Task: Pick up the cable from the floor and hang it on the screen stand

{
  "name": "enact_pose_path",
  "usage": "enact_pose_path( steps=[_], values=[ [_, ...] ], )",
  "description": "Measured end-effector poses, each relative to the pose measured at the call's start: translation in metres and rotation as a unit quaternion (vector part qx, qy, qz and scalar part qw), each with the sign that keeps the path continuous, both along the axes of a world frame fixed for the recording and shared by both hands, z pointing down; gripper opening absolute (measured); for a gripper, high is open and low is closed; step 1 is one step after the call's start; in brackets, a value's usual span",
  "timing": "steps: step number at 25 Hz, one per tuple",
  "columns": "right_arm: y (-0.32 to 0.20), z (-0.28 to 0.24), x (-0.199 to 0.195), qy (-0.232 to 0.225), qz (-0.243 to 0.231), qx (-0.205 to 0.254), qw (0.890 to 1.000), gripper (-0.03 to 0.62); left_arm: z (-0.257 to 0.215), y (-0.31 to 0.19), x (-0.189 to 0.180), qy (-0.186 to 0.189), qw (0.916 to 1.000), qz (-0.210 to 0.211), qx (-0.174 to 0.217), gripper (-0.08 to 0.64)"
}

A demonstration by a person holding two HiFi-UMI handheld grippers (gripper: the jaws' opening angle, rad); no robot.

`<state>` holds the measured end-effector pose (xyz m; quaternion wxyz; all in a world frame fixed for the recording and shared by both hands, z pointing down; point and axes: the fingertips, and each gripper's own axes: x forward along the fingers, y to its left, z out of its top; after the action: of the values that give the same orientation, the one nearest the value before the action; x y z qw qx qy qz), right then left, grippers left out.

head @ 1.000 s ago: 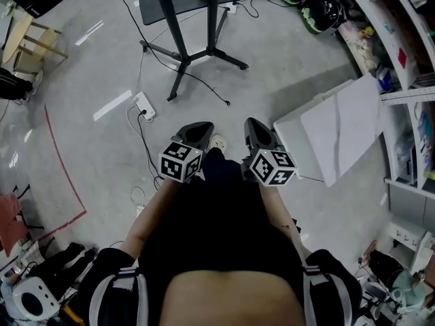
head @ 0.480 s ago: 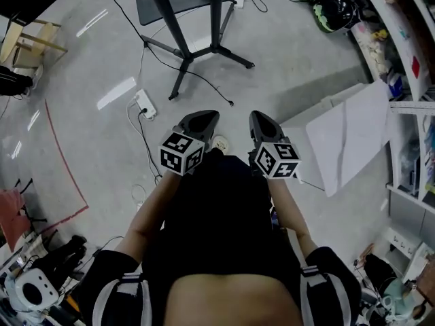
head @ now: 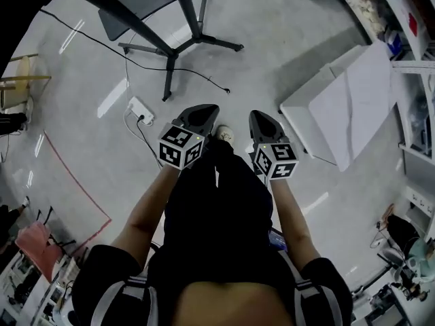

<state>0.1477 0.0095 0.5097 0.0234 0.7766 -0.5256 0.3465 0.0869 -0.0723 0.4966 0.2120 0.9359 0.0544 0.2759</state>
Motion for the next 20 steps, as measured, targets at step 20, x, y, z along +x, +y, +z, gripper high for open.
enact_pose_path(
  steps=[20],
  values=[
    [-0.037, 0.171, 0.049, -0.001, 0.019, -0.066, 0.998, 0.023, 0.17, -0.038, 0.074, -0.037, 0.9946, 0.092, 0.032, 0.006]
  ],
)
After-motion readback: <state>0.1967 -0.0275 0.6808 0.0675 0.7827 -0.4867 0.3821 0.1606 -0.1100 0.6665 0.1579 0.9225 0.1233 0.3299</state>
